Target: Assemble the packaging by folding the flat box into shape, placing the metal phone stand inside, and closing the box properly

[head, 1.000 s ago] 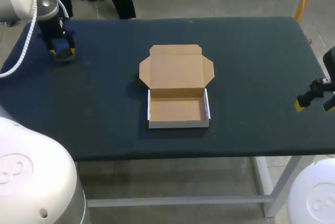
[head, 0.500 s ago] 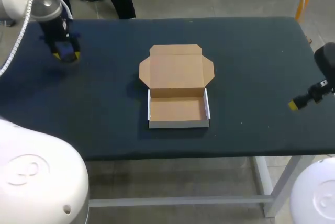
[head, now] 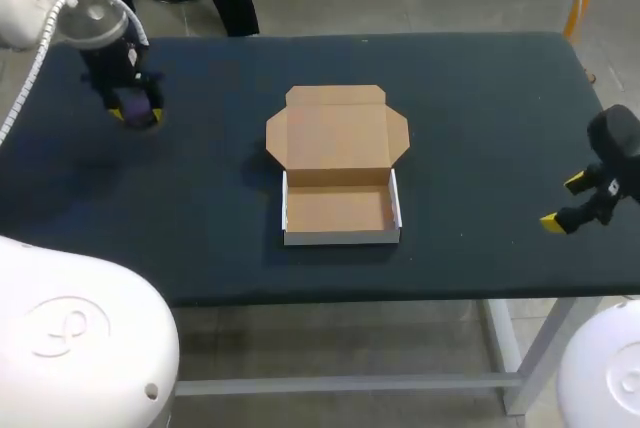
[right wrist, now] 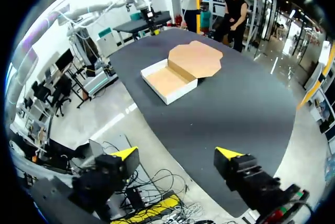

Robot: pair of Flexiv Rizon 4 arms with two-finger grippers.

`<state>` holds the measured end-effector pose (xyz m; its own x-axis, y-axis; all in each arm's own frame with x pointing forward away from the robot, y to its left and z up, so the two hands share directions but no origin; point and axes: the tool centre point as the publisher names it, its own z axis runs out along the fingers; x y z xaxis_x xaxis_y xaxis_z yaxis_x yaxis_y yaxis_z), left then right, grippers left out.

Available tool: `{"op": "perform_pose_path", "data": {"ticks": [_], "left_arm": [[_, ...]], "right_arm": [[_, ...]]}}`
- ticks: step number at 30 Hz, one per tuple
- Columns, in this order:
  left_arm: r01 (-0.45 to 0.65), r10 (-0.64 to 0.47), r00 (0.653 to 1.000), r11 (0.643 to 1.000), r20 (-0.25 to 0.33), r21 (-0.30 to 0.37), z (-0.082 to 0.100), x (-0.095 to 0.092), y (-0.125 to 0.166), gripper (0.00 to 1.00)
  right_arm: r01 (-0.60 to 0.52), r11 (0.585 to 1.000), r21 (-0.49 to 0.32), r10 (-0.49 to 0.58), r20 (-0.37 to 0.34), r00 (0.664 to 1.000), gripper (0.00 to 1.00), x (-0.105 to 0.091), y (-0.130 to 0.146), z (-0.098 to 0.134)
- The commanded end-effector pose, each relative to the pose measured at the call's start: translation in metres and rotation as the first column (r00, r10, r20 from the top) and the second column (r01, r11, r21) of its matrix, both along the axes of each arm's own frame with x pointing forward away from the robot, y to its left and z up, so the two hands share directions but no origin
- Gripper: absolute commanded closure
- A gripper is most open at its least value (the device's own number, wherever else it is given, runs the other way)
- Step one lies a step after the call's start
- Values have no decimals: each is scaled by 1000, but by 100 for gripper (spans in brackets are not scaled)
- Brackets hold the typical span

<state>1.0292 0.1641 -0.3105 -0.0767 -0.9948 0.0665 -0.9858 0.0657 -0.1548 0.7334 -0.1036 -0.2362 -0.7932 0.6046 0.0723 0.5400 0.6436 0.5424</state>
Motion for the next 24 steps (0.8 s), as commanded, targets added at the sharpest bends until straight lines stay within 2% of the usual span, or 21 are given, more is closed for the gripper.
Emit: {"op": "perform_pose_path", "data": {"ticks": [1,7,15,24], "left_arm": [[-3,2,997,1000,76,12,8,-15,-6,100],[10,-12,997,1000,78,16,12,-27,-15,100],[62,-64,994,998,85,25,30,-52,-33,100],[94,-96,993,995,74,35,33,-73,-51,100]], "right_arm": [[-36,999,11,37,-10,999,0,11,2,-13],[-53,999,9,53,-13,998,0,12,4,-17],[-53,999,9,53,-13,998,0,12,4,-17],[-60,998,-5,60,-11,998,0,14,7,-19]]}}
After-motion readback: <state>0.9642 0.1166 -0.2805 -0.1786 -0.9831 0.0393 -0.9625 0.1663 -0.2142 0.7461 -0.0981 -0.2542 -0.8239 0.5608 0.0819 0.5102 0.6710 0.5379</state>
